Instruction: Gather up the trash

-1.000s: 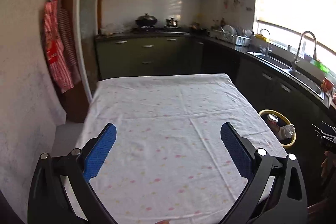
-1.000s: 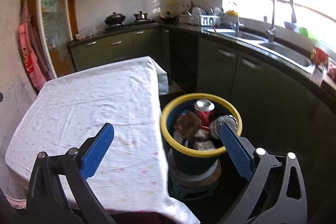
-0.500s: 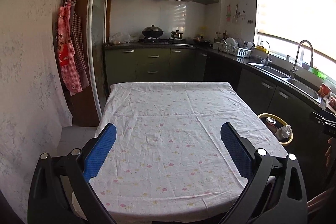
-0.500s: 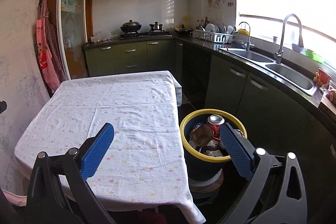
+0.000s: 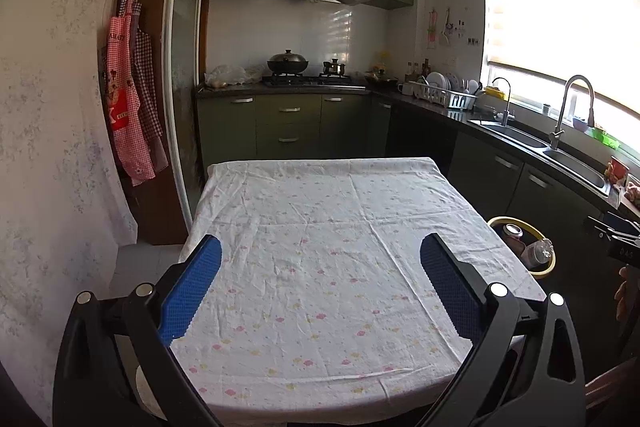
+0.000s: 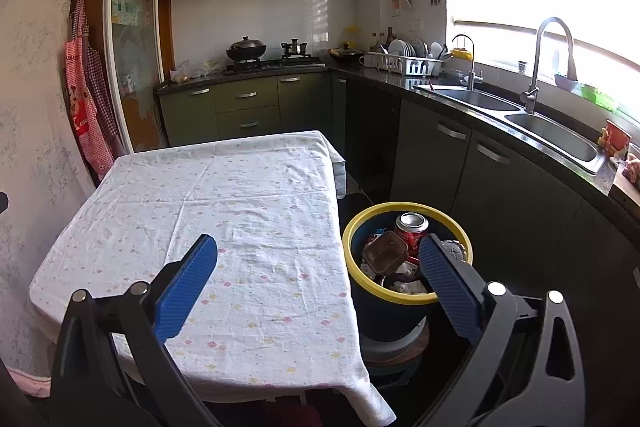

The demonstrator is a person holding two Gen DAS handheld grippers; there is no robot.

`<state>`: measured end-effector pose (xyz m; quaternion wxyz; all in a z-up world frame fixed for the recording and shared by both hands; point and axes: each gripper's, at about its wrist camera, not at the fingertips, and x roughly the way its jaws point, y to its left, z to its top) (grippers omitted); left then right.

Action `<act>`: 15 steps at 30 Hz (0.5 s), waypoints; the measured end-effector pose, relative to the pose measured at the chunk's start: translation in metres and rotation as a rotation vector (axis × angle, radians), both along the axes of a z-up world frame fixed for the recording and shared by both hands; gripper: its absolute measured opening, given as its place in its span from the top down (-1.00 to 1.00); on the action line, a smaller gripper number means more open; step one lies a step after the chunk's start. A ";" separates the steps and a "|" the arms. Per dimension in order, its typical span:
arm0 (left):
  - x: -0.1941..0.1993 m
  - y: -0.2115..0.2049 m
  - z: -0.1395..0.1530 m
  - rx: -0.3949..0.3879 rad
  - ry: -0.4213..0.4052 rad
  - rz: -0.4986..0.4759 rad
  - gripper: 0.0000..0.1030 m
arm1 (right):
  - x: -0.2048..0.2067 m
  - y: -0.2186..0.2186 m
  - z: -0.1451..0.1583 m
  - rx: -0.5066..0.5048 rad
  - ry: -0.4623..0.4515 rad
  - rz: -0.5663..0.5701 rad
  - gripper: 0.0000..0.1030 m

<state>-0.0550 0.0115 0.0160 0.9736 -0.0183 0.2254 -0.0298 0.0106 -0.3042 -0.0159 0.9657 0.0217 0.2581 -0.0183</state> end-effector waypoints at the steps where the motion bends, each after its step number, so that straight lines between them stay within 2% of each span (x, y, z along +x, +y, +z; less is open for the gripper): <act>1: 0.000 -0.001 -0.001 0.001 0.003 -0.004 -0.91 | 0.000 0.000 0.000 0.001 -0.001 -0.001 -0.87; 15: 0.001 -0.006 -0.001 0.008 0.001 -0.005 -0.91 | 0.001 -0.002 0.001 0.004 -0.002 0.000 -0.87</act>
